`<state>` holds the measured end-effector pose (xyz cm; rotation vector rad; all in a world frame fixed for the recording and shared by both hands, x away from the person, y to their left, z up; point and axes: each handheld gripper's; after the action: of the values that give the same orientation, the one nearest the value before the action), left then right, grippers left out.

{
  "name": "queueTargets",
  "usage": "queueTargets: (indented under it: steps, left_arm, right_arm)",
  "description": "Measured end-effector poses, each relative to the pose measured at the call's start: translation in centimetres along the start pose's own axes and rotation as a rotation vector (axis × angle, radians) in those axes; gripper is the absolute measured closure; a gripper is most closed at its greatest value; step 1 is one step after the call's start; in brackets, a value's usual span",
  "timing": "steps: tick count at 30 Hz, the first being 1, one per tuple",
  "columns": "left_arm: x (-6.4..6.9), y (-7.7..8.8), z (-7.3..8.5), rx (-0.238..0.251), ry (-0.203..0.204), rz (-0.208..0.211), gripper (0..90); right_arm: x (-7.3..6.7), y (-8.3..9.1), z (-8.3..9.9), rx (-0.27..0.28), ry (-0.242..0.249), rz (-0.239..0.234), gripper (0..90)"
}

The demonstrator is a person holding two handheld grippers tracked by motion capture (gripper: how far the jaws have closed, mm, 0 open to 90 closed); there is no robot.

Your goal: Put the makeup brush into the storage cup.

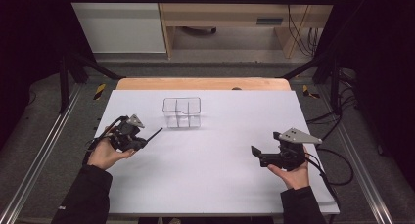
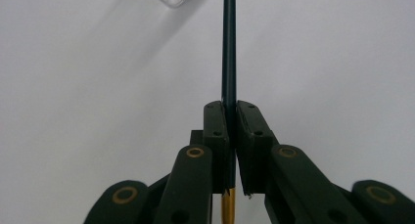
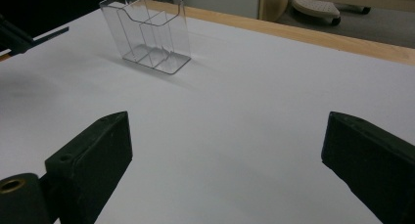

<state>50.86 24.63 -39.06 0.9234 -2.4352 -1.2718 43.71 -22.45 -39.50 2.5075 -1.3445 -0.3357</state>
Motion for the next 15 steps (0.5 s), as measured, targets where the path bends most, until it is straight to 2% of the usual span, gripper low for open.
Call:
queueTargets:
  steps: [8, 15]
  left_arm:
    - [2.1, 0.7, -0.7, 0.079, -0.057, 0.013, 82.8]
    - [3.7, 0.8, -1.2, 0.108, -0.105, 0.041, 82.8]
  right_arm:
    - [-0.1, -0.1, 0.0, -0.006, 0.004, -0.004, 5.2]
    - [-0.3, -0.3, 0.1, -0.013, 0.012, -0.009, 5.2]
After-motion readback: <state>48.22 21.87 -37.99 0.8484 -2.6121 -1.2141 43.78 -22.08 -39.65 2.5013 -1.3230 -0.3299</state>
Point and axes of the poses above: each handheld gripper's, and its own axes: y roughly backward along the jaws, z roughly out of its underside, x roughly to its right, and after that the axes turned 6 degrees about x, right-handed
